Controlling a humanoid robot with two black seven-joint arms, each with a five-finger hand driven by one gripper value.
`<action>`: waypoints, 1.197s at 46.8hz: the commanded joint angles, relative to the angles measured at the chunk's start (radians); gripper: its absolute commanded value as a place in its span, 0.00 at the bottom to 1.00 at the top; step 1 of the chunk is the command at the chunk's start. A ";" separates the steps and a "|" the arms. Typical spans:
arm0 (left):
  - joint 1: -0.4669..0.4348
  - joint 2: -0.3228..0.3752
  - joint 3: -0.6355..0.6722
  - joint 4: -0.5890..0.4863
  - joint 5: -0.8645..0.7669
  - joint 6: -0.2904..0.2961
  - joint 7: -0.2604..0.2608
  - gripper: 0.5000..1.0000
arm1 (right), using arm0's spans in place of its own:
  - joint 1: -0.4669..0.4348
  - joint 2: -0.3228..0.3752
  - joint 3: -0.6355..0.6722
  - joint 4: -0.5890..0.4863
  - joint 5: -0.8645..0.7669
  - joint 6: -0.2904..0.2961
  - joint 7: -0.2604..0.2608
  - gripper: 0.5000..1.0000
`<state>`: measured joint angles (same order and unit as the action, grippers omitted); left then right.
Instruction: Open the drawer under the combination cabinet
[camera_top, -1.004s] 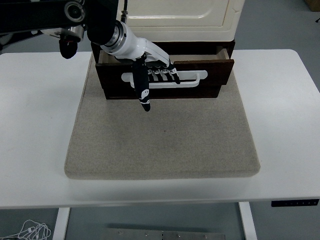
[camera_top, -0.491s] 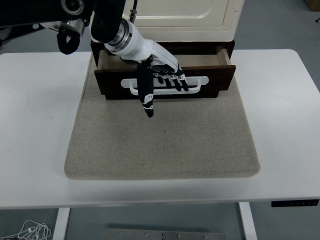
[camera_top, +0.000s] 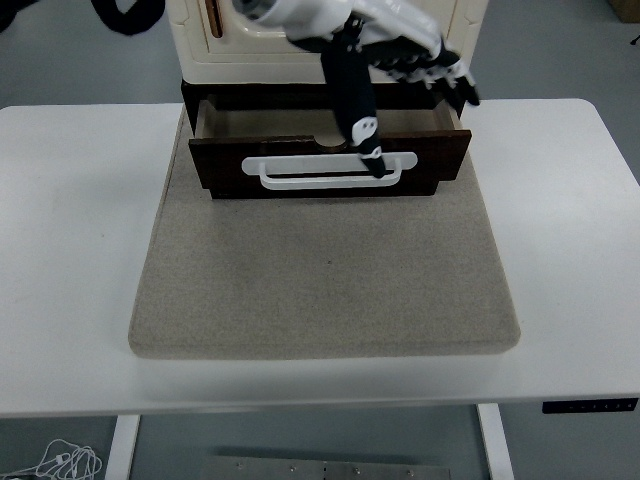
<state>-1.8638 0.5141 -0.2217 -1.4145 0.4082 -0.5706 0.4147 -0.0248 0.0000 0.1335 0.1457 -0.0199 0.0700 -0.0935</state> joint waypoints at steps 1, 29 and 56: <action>0.005 0.000 -0.096 0.026 -0.003 0.009 -0.005 1.00 | 0.000 0.000 0.000 0.000 0.000 0.001 0.000 0.85; -0.003 0.135 -0.639 0.408 -0.078 0.278 -0.335 1.00 | -0.001 0.000 0.000 0.000 0.000 0.001 -0.002 0.85; 0.193 0.207 -0.654 0.957 -0.528 0.595 -0.287 1.00 | -0.001 0.000 0.000 0.000 0.000 0.001 0.000 0.86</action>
<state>-1.7217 0.7253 -0.8747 -0.4834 -0.1111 0.0232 0.1234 -0.0256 0.0000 0.1335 0.1457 -0.0199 0.0702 -0.0941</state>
